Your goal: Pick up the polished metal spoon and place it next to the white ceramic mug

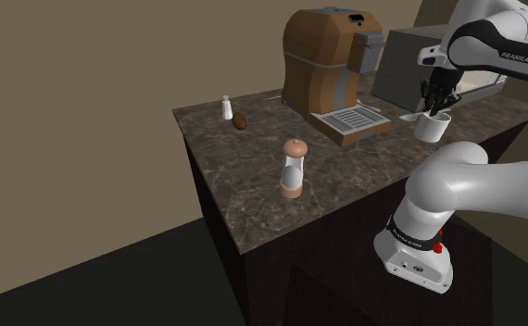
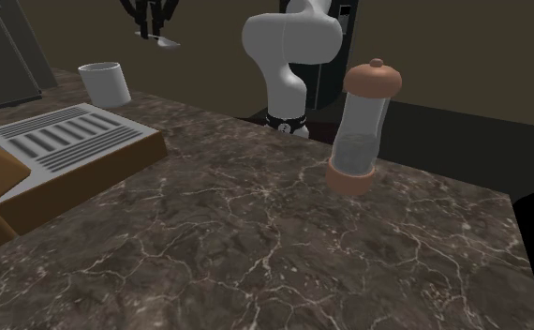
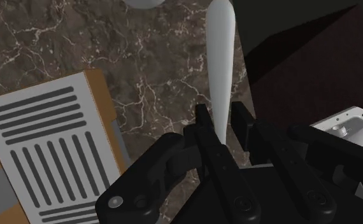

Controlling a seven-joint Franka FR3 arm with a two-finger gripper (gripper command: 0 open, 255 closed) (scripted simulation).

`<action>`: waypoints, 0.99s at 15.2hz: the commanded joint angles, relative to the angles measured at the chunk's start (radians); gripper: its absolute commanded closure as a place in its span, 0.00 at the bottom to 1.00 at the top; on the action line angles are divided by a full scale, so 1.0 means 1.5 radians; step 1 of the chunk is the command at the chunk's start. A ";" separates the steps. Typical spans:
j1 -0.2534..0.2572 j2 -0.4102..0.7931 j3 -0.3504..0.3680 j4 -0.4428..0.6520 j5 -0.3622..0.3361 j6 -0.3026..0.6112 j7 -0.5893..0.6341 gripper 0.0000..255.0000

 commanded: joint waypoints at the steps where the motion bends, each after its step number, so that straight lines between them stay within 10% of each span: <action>1: -0.010 -0.002 -0.031 0.016 -0.027 0.001 -0.033 1.00; 15: -0.023 0.008 -0.191 0.085 -0.149 0.044 -0.152 1.00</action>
